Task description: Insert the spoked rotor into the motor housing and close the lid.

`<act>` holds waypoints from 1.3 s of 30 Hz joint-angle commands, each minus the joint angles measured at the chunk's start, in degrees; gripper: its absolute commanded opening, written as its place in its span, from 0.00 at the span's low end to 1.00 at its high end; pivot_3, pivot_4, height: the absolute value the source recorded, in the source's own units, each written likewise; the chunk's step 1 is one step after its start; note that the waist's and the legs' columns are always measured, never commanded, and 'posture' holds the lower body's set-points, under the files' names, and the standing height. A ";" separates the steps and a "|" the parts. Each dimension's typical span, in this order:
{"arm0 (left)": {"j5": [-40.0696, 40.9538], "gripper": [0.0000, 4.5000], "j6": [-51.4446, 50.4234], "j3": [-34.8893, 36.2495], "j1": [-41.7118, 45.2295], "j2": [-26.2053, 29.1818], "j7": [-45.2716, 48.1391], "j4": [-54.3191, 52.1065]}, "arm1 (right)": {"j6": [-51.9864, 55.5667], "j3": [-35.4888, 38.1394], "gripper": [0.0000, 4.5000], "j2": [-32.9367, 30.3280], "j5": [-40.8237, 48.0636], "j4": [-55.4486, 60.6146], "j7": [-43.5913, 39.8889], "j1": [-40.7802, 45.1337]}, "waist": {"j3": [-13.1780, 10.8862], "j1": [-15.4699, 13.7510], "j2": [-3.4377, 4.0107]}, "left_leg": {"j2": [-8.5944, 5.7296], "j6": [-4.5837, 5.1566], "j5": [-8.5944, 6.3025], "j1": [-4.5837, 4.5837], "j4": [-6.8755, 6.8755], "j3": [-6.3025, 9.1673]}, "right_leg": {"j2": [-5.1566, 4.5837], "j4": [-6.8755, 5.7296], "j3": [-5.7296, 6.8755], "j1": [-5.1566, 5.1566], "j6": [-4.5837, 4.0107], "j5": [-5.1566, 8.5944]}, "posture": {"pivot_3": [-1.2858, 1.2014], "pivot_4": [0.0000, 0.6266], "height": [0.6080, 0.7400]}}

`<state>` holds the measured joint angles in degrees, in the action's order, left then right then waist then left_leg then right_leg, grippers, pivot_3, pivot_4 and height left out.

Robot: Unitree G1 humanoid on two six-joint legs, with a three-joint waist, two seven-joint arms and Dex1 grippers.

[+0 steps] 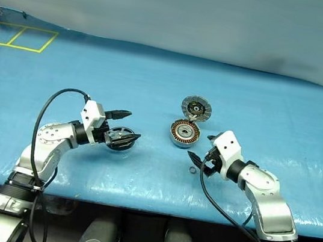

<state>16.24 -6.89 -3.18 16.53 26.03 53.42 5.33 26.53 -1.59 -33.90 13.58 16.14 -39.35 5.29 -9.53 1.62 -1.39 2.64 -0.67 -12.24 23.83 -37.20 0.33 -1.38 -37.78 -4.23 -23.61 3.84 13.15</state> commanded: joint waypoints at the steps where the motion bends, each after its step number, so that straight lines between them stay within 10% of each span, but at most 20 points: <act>1: -0.15 1.00 0.88 -0.15 0.33 -0.10 0.04 -0.80 | -0.05 -0.21 0.99 -1.69 -0.41 1.59 -1.31 1.56 | 0.00 -0.02 0.00 | 0.00 0.00 0.00 0.00 0.00 0.00 | 0.00 0.00 0.00 0.00 0.00 0.00 | 0.52 0.24 1.00; 16: -1.18 1.00 1.79 -1.11 -1.12 -0.20 -1.20 -1.72 | 0.40 -20.73 0.99 -13.43 -14.14 -9.61 -21.03 26.27 | -0.04 0.53 0.05 | 0.01 0.00 0.00 -0.01 -0.03 -0.04 | 0.00 -0.02 -0.01 -0.05 0.00 -0.01 | 0.52 0.24 1.00; 39: -0.90 1.00 1.96 -0.94 -3.94 -0.03 -3.17 -3.59 | -13.72 -34.26 0.99 -2.93 -30.20 -33.62 -37.38 47.06 | -0.07 0.46 0.09 | 0.00 0.01 -0.02 0.06 0.05 0.01 | -0.01 -0.03 0.07 -0.13 -0.05 -0.29 | 0.52 0.24 1.00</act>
<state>15.09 -5.76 -4.86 12.81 25.96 50.36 4.32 13.90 -36.57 -37.13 -15.78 -16.79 -76.25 50.65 -9.60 2.08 -1.30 2.65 -0.66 -12.26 23.89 -37.14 0.34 -1.39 -37.81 -4.15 -23.73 3.79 12.87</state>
